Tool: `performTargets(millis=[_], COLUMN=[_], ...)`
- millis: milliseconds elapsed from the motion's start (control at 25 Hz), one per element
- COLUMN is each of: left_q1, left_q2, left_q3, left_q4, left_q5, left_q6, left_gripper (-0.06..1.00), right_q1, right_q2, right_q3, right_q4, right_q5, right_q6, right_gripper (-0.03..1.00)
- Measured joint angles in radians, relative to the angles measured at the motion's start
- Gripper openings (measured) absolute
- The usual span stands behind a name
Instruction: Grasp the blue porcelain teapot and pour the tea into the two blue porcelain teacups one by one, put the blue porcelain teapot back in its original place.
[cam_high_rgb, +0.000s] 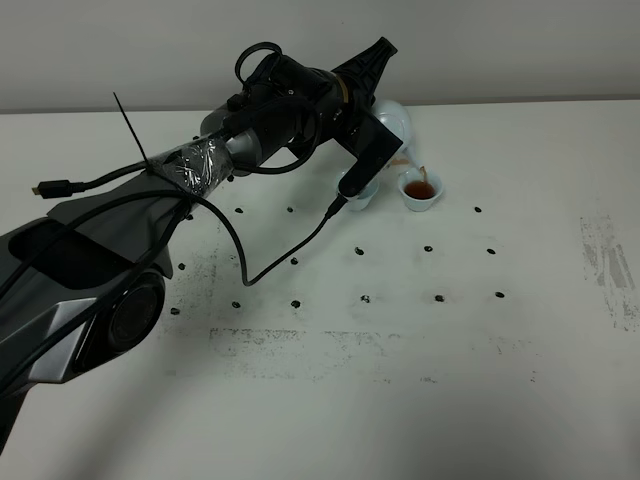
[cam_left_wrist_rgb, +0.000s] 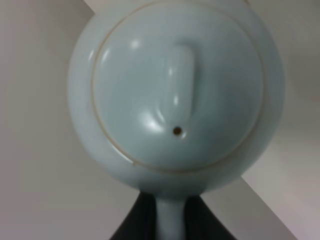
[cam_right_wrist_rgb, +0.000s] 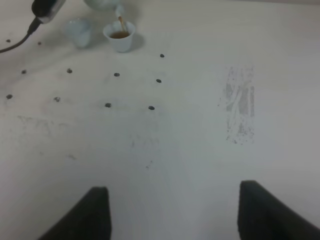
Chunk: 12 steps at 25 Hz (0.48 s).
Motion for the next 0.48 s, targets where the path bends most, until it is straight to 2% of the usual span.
performTargets(millis=[480], left_q1=[0.000], left_q2=[0.000], left_q3=[0.000], left_q4=[0.002], left_q5=[0.000], left_q6=[0.001], left_gripper=[0.09], right_q1=[0.000], right_q2=[0.000], right_q3=[0.000], right_q4=[0.000], right_q5=[0.000], right_q6=[0.000], right_gripper=[0.56])
